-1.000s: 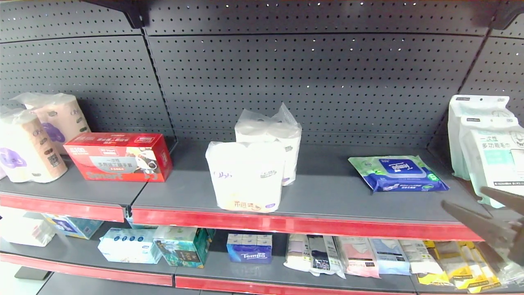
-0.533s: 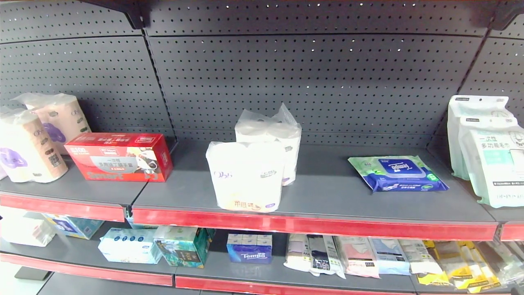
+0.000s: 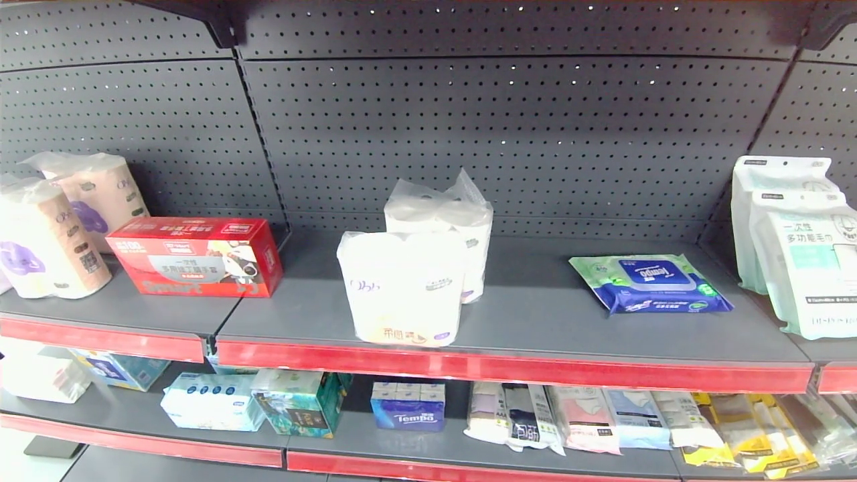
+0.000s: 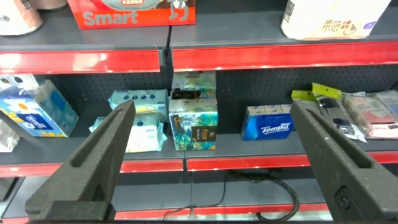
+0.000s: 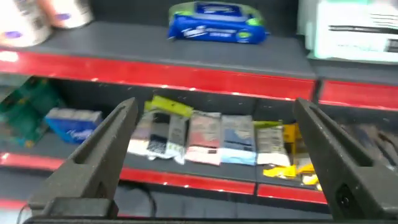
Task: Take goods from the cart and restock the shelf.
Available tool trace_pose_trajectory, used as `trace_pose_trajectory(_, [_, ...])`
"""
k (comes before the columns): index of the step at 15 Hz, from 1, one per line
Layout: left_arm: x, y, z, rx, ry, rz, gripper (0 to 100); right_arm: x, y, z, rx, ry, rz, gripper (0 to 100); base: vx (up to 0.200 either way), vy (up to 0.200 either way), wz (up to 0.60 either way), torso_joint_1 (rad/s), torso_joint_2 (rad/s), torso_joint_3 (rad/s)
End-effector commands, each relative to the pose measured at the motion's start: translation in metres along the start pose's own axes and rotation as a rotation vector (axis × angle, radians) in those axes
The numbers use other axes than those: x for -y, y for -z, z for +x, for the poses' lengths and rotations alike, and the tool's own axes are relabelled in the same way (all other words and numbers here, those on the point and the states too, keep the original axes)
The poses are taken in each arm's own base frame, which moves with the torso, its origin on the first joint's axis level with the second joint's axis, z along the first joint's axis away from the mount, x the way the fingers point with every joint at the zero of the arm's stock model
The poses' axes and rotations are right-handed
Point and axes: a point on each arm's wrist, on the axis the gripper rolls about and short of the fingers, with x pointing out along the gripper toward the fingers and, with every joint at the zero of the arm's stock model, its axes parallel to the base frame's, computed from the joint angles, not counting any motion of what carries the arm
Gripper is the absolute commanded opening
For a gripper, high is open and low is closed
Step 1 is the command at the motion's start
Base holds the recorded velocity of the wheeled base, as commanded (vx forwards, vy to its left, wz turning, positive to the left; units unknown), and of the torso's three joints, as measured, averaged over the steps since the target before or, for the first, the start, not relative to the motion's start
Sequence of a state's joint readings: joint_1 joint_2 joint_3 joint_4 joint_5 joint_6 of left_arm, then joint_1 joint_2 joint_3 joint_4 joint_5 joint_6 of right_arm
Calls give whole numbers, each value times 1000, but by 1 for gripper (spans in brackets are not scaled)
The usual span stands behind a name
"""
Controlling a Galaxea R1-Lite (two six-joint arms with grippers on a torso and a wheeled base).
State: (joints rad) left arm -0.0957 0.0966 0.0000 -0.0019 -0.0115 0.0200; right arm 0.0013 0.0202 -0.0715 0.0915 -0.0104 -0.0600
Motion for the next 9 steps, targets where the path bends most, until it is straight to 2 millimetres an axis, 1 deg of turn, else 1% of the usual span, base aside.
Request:
trace_pose_trajectory(1, [0, 0, 0, 1, 5, -3, 100, 1, 3, 0, 17, 38, 16, 100, 0, 0, 0, 0, 0, 0])
trace_pose_trajectory(2, [0, -9, -2, 42, 25, 2, 100, 1, 3, 1, 37, 40, 21, 100, 0, 0, 0, 0, 0, 0])
trace_pose_trajectory(3, [1, -43, -7, 104, 75, 2, 100, 0, 4, 2, 56, 41, 16, 100, 0, 0, 0, 0, 0, 0])
trace_pose_trajectory(4, [1, -59, -3, 65, 85, -38, 100, 1, 4, 2, 62, 51, 13, 100, 0, 0, 0, 0, 0, 0])
trace_pose_trajectory(5, [1, -63, -3, 72, 85, -51, 100, 1, 4, 2, 65, 80, 13, 100, 0, 0, 0, 0, 0, 0])
trace_pose_trajectory(6, [1, -63, -2, 66, 85, -49, 100, 2, 3, 3, 86, 121, 17, 100, 0, 0, 0, 0, 0, 0])
trace_pose_trajectory(7, [1, -65, -2, 66, 85, -49, 100, 2, 4, 4, 94, 121, 25, 100, 0, 0, 0, 0, 0, 0])
trace_pose_trajectory(9, [0, -68, -1, 65, 83, -49, 100, 1, 5, 4, 89, 61, 59, 100, 0, 0, 0, 0, 0, 0])
